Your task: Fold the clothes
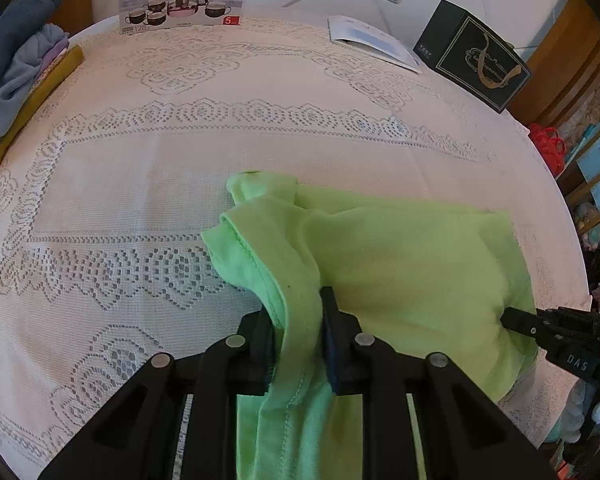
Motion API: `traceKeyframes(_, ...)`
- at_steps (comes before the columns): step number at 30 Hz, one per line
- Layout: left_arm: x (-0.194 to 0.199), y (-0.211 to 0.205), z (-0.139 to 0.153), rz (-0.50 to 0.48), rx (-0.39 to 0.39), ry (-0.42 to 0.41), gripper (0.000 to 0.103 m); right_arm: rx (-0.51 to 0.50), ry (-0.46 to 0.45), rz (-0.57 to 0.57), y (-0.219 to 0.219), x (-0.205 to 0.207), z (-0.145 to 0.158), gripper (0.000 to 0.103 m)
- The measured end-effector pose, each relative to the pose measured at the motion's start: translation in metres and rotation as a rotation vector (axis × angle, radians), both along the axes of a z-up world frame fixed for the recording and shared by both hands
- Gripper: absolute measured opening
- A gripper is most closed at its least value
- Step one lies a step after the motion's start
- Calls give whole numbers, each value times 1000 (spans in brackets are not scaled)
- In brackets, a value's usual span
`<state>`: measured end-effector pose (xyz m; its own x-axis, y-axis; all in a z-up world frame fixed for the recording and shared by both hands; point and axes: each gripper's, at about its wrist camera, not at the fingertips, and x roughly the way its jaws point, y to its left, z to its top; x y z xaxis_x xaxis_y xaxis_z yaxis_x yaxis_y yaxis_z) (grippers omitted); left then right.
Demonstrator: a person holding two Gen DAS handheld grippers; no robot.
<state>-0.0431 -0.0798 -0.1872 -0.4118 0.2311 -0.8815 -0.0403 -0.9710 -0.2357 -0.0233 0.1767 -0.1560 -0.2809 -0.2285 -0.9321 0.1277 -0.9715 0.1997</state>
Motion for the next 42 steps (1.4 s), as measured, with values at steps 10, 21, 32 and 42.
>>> traceKeyframes(10,15,6,38,19,9,81,14,-59,133,52,1,8,41,11)
traceKeyframes(21,32,-11,101,76,0,169,14,-243,264,137,-1,9,107,11)
traceKeyframes(32,4,-15,38,-21,42,36,50,-92,142,-51,8,9,69,11)
traceKeyframes(42,-34,2,12,-128,-36,85,78,-88,64,-68,37,12,21,11)
